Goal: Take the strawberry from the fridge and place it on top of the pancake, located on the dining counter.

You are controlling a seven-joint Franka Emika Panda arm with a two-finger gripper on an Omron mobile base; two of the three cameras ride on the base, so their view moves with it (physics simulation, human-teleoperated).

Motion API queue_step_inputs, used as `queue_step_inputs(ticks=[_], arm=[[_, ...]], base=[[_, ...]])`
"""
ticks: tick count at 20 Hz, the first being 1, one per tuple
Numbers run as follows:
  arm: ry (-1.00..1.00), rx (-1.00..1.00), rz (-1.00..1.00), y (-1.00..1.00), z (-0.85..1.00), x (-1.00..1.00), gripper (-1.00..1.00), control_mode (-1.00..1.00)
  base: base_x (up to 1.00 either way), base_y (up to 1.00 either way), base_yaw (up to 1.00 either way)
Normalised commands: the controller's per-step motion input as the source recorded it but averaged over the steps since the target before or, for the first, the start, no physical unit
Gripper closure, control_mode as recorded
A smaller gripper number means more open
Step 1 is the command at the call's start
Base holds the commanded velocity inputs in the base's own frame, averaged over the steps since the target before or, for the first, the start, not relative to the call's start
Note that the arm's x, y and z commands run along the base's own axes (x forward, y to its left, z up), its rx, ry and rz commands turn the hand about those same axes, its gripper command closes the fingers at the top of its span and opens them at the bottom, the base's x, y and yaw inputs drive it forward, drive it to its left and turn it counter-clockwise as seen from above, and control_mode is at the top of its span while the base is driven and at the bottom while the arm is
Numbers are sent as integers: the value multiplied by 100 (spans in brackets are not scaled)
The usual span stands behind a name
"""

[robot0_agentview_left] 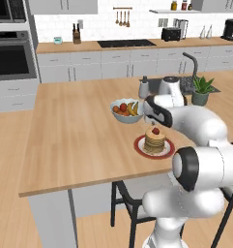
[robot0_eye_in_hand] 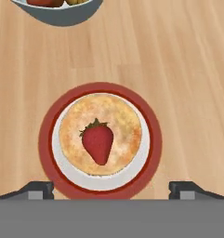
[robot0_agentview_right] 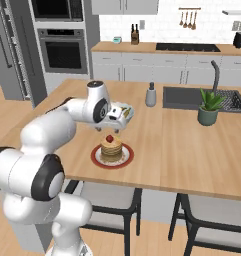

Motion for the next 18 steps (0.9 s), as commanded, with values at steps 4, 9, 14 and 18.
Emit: queue_step_inputs(ticks=[4,9,14,18], arm=[[-31,5,0,12,57,-100,-100,-100],[-20,5,0,29,63,-100,-100,-100],[-2,-4,0,89,73,-100,-100,-100],[14,-22,-4,100,14,-83,-100,-100]], base=[[0,0,0],[0,0,0],[0,0,0],[0,0,0]])
